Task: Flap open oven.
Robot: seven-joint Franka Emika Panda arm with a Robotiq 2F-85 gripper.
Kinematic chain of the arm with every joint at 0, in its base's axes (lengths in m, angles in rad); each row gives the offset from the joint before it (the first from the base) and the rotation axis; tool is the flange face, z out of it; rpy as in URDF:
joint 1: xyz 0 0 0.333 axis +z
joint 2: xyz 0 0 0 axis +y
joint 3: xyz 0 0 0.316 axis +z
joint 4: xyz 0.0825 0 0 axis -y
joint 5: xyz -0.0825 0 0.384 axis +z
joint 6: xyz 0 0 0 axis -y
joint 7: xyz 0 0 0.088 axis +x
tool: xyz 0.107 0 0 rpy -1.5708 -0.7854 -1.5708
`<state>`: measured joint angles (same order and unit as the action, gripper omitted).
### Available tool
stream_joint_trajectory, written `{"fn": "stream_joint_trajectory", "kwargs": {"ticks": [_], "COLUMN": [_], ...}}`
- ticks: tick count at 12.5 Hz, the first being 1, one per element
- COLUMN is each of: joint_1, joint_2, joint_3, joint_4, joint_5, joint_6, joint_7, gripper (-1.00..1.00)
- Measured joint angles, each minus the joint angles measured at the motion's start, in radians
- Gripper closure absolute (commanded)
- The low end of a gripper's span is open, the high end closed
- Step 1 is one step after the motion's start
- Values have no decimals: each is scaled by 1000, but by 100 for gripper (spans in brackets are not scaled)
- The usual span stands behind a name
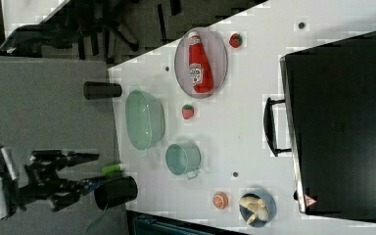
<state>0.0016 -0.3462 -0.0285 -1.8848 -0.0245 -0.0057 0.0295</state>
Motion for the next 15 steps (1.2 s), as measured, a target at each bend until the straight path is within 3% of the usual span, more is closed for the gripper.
{"fn": "stream_joint_trajectory", "kwargs": {"ticks": [2,3,6,9,15], "joint_1": [-2,-5,-8,-4,-20], "joint_2": [33,47,66,67,113], "joint_3": [-2,-3,-10,-47,-174], "joint_4": [-18,-28,-80,-139,-275], "joint_5": [-5,-5,-7,-3,-78], "joint_6": [-10,-7,-6,63,380], "joint_7": [0,-1,-21,-166,-550], "gripper": [56,65,65,65,65]}}
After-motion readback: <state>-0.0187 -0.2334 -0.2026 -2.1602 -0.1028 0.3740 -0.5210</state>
